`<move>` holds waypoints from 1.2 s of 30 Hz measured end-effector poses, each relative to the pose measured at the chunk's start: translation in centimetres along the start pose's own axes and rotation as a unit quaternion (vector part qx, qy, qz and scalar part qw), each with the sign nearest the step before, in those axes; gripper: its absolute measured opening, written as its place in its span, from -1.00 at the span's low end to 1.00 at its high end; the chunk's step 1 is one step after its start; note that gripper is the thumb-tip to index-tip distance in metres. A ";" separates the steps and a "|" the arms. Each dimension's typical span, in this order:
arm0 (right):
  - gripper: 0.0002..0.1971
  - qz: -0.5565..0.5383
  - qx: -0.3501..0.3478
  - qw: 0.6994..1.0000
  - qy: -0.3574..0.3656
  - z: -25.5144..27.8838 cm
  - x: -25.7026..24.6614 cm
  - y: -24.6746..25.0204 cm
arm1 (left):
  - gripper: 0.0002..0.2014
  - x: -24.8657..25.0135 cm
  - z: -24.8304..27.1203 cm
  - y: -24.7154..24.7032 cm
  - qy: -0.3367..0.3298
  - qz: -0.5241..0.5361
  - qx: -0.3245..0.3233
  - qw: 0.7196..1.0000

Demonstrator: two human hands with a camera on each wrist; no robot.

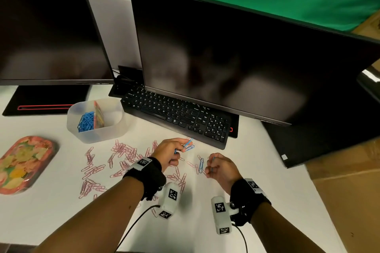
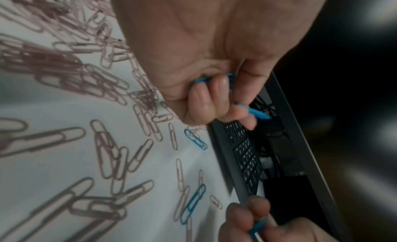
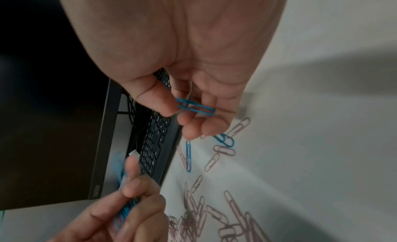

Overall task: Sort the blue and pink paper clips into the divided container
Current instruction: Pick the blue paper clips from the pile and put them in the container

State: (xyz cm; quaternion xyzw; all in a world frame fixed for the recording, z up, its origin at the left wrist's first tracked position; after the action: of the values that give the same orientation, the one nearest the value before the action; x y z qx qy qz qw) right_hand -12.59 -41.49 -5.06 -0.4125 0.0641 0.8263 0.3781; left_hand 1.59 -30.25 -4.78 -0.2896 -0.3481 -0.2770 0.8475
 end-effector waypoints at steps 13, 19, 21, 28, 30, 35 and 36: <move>-0.86 0.527 0.146 0.837 0.008 -1.5 -1.6 -0.3 | -0.83 0.8 -1.5 0.7 0.003 -0.029 0.085 0.996; -0.91 0.515 0.123 0.848 0.017 -1.3 -1.4 -0.5 | -0.86 2.7 -2.0 -0.4 -0.095 -0.545 0.100 0.827; -0.88 0.501 0.125 0.856 0.031 -1.1 -1.7 -0.1 | -0.77 2.3 -2.4 -0.7 -0.083 -0.610 0.091 0.783; -0.86 0.480 0.123 0.866 0.075 -0.3 -3.2 0.8 | -0.80 2.4 -2.6 -1.7 -0.090 -0.704 0.094 0.698; -0.84 0.473 0.128 0.867 0.084 -0.2 -3.5 1.0 | -0.79 2.2 -2.5 -1.5 -0.085 -0.703 0.092 0.700; -0.85 0.431 0.137 0.885 0.111 0.3 -4.4 1.1 | -0.82 2.5 -1.4 -0.1 -0.114 -0.587 0.092 0.796; -0.87 0.407 0.132 0.897 0.112 0.3 -4.5 1.0 | -0.83 2.5 -1.1 0.2 -0.120 -0.565 0.089 0.811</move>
State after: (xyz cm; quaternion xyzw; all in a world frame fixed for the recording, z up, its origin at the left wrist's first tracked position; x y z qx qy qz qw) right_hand -11.78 -44.63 -1.83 -0.3869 0.3770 0.8401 0.0502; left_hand 3.68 -31.56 -3.59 0.0038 -0.5726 -0.6380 0.5148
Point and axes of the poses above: each hand's wrist, its own z-axis away from the middle knuckle, its own y-axis out of the back of the hand, x = y × z, the point moved 10 cm from there along -z, towards the middle knuckle, and after that the axes turned 5 degrees about -x, right-handed, at the moved point
